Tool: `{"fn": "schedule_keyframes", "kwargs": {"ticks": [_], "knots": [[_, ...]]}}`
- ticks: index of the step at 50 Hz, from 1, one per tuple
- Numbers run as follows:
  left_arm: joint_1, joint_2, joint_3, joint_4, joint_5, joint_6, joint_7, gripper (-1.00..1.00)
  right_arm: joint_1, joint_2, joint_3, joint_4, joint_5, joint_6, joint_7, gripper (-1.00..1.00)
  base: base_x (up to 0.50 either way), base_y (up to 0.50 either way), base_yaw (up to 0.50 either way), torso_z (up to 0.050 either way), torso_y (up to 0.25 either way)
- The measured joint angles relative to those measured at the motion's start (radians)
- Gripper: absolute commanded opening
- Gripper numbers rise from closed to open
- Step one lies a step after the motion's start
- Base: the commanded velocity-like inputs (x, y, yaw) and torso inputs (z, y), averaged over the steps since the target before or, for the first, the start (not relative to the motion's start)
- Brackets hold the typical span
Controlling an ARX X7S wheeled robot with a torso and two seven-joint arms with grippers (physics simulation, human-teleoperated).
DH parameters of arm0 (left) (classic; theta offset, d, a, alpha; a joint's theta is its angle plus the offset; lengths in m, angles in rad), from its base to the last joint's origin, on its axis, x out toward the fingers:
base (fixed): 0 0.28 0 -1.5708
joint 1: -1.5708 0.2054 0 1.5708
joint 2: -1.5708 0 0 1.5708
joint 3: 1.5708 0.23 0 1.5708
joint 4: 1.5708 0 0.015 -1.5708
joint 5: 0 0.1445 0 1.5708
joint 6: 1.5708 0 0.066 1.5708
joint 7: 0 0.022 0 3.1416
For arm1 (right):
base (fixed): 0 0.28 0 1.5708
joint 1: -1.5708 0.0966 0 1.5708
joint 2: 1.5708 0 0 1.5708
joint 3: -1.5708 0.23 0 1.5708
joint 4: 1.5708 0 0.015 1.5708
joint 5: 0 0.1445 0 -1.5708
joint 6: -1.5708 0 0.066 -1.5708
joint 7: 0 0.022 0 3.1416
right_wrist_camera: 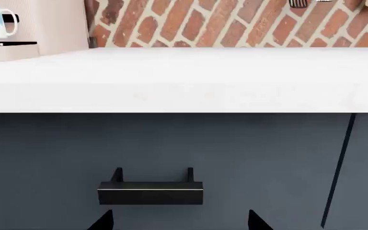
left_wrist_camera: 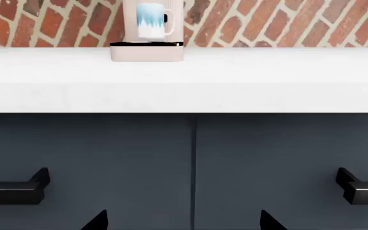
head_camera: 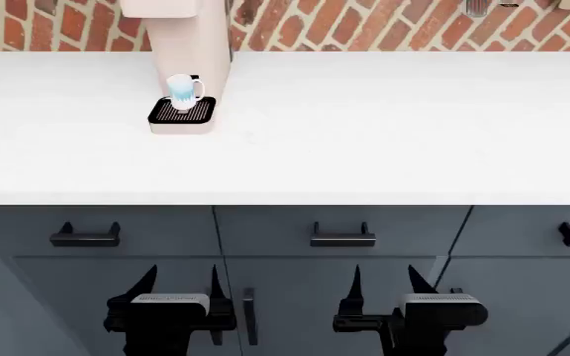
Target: Press the button on the coffee machine to serve coffee.
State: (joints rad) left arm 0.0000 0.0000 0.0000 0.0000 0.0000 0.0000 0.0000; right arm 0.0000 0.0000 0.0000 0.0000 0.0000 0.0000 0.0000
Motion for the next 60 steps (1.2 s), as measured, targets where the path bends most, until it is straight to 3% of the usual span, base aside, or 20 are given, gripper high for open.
{"fn": "schedule_keyframes", "kwargs": {"ticks": [13,43,60], "knots": [[-0.003,-0.024,0.027,0.0,-0.053,-0.001,-0.021,1.0,0.001,0.027,-0.035,-0.003,0.017,0.006,0.03,1.0,0.0,0.0,0.0,0.0,0.0],[-0.009,-0.077,0.088,-0.009,-0.111,0.007,-0.079,1.0,0.007,0.078,-0.105,-0.006,0.035,0.028,0.09,1.0,0.05,0.48,0.0,0.0,0.0],[-0.014,-0.097,0.113,-0.009,-0.124,-0.005,-0.109,1.0,0.006,0.095,-0.121,-0.008,0.065,0.016,0.112,1.0,0.02,0.05,0.0,0.0,0.0]]}}
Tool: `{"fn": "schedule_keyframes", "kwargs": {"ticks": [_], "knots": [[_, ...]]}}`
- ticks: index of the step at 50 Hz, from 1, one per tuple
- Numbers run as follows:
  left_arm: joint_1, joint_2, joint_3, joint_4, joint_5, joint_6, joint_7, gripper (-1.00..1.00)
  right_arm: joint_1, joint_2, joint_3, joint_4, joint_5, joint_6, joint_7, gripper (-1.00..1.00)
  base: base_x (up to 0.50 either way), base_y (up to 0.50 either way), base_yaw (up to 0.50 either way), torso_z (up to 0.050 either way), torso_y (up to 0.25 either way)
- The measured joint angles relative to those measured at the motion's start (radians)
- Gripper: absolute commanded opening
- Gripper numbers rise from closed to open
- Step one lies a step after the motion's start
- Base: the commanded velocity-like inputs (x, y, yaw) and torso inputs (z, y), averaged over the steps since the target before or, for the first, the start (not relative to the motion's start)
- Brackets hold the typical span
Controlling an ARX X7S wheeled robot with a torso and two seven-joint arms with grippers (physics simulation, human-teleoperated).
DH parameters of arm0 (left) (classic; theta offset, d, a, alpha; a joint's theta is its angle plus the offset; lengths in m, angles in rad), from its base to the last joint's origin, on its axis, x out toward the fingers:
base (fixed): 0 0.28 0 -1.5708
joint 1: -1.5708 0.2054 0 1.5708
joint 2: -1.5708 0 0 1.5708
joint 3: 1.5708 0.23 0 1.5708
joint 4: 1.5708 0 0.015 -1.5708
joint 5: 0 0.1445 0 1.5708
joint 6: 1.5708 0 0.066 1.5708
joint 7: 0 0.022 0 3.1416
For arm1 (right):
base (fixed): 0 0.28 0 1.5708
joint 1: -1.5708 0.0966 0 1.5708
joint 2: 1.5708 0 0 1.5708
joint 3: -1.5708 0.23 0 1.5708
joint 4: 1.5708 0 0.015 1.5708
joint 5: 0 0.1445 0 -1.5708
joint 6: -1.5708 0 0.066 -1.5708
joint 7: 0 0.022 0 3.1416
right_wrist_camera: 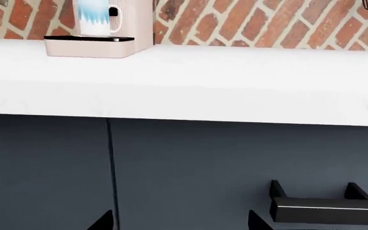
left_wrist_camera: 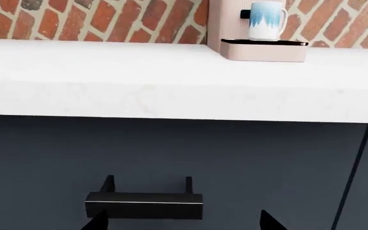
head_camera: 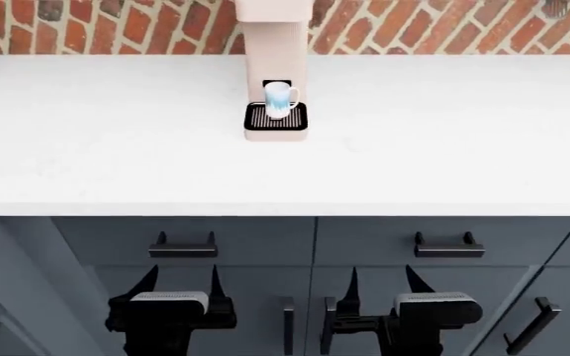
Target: Press the button on the coffee machine to serve coffee.
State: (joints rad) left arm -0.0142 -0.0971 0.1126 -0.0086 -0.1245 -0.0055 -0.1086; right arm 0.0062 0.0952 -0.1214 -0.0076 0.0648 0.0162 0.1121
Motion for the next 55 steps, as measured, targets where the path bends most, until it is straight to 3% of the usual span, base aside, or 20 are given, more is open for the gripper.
{"fn": "schedule_keyframes", "kwargs": {"ticks": [12,49,55], "knots": [[-0.003,-0.013,0.017,0.001,0.002,-0.009,-0.022,1.0,0.002,0.011,-0.012,0.003,0.018,-0.003,0.013,1.0,0.0,0.0,0.0,0.0,0.0],[-0.009,-0.047,0.058,-0.019,0.014,0.039,-0.067,1.0,0.008,0.043,-0.053,-0.001,0.036,0.002,0.049,1.0,0.0,0.0,0.0,0.05,0.0],[-0.008,-0.048,0.058,-0.013,-0.002,0.041,-0.068,1.0,0.008,0.047,-0.058,-0.001,0.037,0.003,0.056,1.0,0.0,0.0,0.0,0.0,0.0]]}}
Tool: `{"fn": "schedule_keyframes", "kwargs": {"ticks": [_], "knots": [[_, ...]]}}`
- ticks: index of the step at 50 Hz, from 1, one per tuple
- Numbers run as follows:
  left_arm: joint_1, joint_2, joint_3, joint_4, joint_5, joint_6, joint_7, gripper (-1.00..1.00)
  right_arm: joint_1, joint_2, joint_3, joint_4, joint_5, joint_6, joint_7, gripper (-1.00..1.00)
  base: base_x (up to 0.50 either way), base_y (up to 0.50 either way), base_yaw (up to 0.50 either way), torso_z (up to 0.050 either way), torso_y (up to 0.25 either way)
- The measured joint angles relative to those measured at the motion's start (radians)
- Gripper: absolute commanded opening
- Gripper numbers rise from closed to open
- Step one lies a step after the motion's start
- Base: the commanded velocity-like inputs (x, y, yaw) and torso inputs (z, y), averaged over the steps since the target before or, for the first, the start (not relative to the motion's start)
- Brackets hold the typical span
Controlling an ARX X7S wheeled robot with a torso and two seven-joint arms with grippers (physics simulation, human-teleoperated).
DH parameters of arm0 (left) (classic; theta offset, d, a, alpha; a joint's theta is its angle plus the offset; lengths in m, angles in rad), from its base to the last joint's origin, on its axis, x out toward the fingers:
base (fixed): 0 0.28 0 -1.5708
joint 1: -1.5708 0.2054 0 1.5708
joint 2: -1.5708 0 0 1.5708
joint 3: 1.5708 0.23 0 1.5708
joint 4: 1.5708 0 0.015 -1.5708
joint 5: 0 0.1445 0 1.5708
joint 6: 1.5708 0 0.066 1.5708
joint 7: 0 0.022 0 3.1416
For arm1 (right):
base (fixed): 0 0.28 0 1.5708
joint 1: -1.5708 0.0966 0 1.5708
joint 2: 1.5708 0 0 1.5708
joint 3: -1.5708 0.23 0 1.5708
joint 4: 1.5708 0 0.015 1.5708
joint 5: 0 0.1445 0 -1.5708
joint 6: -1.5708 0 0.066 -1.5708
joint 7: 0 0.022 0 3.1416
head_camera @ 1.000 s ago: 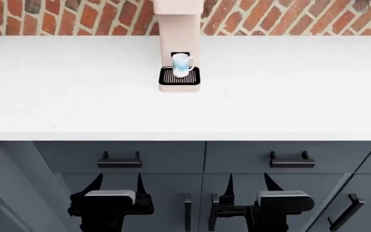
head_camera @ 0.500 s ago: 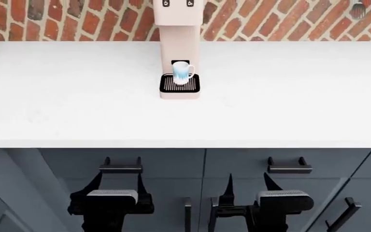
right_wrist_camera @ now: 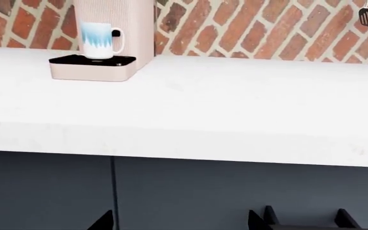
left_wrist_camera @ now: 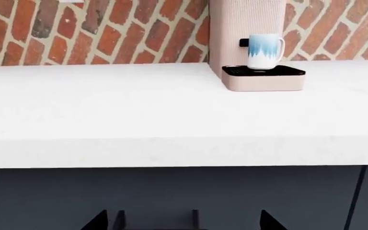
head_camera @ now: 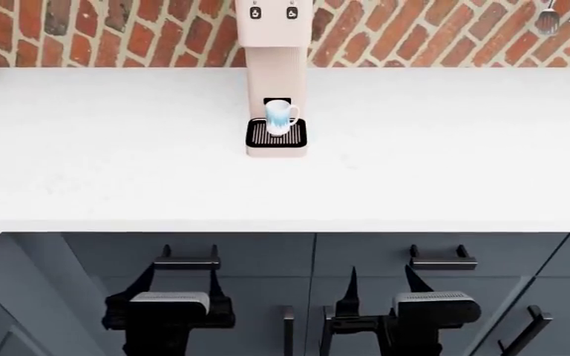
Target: Press the button on the coffee machine to serve coffee.
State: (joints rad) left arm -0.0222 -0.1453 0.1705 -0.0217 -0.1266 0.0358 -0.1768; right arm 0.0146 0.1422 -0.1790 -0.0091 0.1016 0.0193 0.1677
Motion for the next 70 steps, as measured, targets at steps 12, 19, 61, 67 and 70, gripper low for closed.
{"fn": "schedule_keyframes", "kwargs": {"ticks": [12,19,61,67,70], "knots": [[0.007,-0.008,-0.005,0.074,-0.04,-0.04,-0.015,1.0,-0.006,0.014,-0.001,-0.073,0.002,0.051,0.027,1.0,0.0,0.0,0.0,0.0,0.0],[-0.036,-0.031,-0.001,0.224,-0.073,-0.212,-0.04,1.0,0.036,0.044,0.02,-0.255,0.027,0.244,0.043,1.0,0.0,0.0,0.0,0.0,0.0],[-0.477,-0.154,-0.055,0.413,-0.262,-0.864,-0.048,1.0,0.393,0.215,0.237,-0.585,0.268,0.899,-0.011,1.0,0.08,0.03,0.0,0.0,0.0],[-0.474,-0.156,-0.054,0.407,-0.265,-0.859,-0.046,1.0,0.388,0.221,0.243,-0.584,0.266,0.89,-0.012,1.0,0.3,0.0,0.0,0.0,0.0],[-0.472,-0.158,-0.054,0.405,-0.265,-0.856,-0.045,1.0,0.386,0.223,0.246,-0.583,0.267,0.887,-0.012,1.0,0.31,0.0,0.0,0.0,0.0]]}}
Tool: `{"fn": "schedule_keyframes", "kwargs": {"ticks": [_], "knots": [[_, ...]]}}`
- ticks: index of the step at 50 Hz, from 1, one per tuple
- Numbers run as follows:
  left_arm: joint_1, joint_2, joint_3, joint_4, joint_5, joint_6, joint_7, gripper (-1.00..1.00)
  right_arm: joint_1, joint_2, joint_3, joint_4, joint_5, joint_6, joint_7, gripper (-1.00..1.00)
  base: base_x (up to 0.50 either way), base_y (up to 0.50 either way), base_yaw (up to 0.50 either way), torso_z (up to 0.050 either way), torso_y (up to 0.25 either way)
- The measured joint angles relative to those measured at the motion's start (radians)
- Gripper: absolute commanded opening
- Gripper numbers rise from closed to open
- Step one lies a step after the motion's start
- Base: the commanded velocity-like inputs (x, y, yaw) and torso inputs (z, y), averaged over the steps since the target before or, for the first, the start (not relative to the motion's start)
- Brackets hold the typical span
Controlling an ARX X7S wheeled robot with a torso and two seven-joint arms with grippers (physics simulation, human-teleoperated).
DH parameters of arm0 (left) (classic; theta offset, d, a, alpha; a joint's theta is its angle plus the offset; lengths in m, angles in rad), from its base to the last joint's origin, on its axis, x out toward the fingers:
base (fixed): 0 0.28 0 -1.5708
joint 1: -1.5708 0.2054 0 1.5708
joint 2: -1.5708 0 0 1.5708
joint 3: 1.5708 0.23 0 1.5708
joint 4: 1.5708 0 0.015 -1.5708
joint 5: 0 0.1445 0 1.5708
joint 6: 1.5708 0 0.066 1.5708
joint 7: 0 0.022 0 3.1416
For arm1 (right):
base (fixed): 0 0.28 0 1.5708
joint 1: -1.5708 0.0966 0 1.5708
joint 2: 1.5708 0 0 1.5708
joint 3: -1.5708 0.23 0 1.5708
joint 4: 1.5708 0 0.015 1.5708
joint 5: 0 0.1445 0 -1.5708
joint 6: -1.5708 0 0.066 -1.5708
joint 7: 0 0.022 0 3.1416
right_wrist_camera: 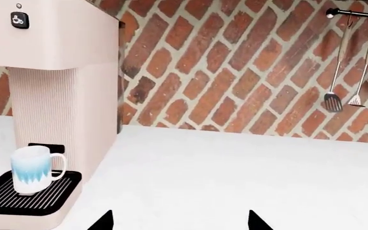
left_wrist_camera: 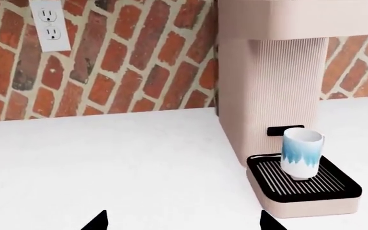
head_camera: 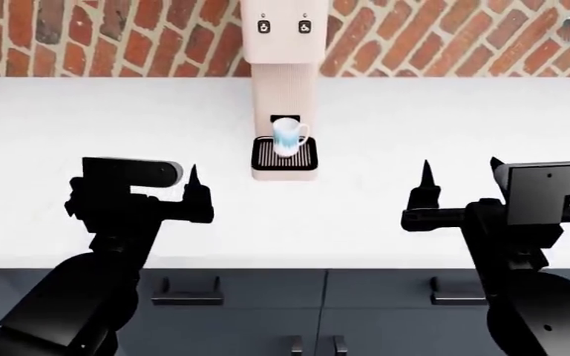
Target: Press the button on the coffee machine to serve coffee.
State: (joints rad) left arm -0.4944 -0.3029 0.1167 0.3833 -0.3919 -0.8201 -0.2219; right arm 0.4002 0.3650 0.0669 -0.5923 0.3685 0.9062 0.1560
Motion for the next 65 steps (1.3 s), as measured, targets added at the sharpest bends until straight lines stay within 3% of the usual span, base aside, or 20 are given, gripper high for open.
{"fn": "schedule_keyframes", "kwargs": {"ticks": [20,65], "knots": [[0.006,-0.001,-0.002,-0.018,-0.007,0.019,0.0,1.0,-0.004,0.011,-0.008,0.003,-0.006,-0.003,0.008,1.0,0.34,0.04,0.0,0.0,0.0],[0.023,-0.012,0.0,-0.022,-0.022,0.035,-0.009,1.0,-0.043,0.022,0.002,-0.006,0.004,-0.024,0.019,1.0,0.13,0.02,0.0,0.0,0.0]]}}
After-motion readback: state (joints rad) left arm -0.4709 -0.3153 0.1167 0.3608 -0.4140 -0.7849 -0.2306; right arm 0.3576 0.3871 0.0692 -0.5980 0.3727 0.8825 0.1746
